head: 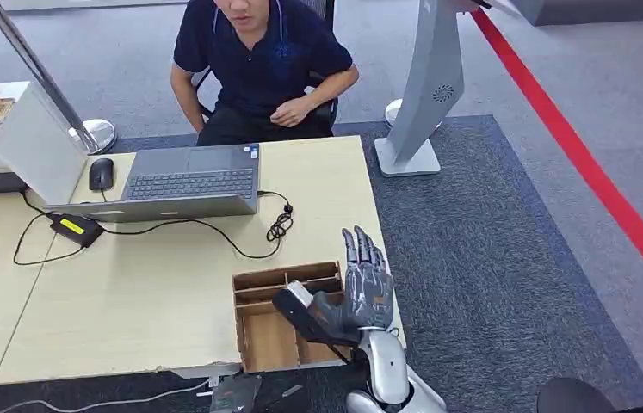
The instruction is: Pass the card to the sensor for recognition and then transmit it.
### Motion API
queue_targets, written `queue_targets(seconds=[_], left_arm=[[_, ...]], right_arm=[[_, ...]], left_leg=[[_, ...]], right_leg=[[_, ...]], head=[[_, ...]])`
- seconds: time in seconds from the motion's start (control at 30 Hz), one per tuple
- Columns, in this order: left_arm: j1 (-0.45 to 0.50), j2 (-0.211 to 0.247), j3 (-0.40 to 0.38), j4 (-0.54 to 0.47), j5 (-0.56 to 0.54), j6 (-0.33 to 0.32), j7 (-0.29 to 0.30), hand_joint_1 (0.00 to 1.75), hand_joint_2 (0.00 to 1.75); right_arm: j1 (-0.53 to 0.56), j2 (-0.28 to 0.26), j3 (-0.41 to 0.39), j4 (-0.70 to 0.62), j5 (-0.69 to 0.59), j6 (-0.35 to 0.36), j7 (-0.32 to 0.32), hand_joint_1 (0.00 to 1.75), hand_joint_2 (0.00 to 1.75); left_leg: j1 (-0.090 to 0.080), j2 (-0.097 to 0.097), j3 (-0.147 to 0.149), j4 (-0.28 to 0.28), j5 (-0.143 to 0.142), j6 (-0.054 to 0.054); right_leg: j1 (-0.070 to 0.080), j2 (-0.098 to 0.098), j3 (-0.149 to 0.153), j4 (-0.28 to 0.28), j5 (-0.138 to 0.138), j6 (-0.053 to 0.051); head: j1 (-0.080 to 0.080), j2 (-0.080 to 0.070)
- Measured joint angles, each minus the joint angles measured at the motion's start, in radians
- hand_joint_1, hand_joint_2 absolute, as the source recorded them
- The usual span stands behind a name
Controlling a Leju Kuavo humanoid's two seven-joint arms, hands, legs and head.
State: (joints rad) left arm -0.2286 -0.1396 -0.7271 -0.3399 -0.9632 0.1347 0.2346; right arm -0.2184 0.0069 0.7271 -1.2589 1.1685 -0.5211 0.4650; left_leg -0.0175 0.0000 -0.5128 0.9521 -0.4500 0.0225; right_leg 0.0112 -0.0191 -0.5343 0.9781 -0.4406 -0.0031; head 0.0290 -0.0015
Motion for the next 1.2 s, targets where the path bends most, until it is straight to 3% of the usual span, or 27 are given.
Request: queue_targets(seconds=[1.2], left_arm=[[0.0,0.0,0.0,0.0,-0.01,0.0,-0.003,0.0,1.75]], right_arm=[[-0.005,0.008,0.0,0.028,-0.006,-0.007,-0.002,0.0,1.75]], left_leg=[[0.0,0.0,0.0,0.0,0.0,0.0]], right_leg=[[0.0,0.0,0.0,0.0,0.0,0.0]], head=[[0.0,0.0]])
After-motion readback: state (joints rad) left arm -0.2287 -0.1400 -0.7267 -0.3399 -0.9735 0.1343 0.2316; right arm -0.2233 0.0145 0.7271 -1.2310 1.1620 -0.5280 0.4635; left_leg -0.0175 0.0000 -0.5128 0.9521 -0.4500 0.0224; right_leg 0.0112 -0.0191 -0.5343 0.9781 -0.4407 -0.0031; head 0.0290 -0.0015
